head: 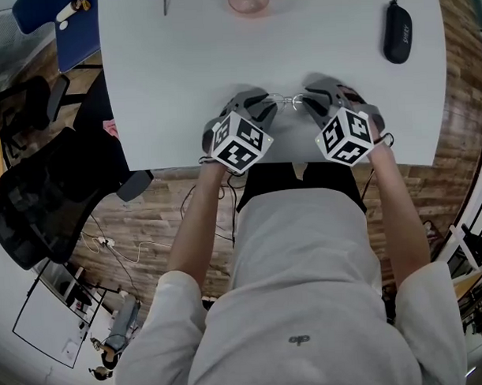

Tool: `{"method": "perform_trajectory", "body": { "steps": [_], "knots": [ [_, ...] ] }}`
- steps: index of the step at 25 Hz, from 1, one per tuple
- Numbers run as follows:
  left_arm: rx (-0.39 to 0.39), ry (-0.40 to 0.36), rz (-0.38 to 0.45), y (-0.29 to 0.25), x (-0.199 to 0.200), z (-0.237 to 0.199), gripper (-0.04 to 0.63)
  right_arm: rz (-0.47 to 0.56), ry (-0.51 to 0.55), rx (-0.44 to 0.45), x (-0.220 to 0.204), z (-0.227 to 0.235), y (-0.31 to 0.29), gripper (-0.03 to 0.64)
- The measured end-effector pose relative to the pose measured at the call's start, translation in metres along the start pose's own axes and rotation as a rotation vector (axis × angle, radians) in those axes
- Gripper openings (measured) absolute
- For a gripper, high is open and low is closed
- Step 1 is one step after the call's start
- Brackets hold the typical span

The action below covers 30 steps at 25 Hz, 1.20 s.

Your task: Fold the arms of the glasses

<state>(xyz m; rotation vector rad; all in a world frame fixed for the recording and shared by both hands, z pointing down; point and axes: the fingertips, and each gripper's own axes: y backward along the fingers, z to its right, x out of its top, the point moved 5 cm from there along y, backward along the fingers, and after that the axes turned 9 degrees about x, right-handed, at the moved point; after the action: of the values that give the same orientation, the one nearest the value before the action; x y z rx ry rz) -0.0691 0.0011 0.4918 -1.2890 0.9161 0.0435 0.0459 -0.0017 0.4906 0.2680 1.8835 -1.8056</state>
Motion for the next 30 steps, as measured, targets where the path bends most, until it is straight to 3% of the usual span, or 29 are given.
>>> {"method": "perform_trajectory", "body": {
  "steps": [9,20,30],
  "knots": [
    [0.07,0.032,0.023,0.018,0.01,0.015,0.1,0.047,0.049,-0.015,0.003,-0.008,0.024,0.093],
    [0.215,0.142,0.081,0.05,0.034,0.038,0.1,0.174,0.125,-0.034,0.017,-0.01,0.069,0.081],
    [0.313,0.215,0.117,0.067,0.046,0.077,0.097,0.29,0.118,-0.034,0.008,-0.022,0.104,0.057]
  ]
}}
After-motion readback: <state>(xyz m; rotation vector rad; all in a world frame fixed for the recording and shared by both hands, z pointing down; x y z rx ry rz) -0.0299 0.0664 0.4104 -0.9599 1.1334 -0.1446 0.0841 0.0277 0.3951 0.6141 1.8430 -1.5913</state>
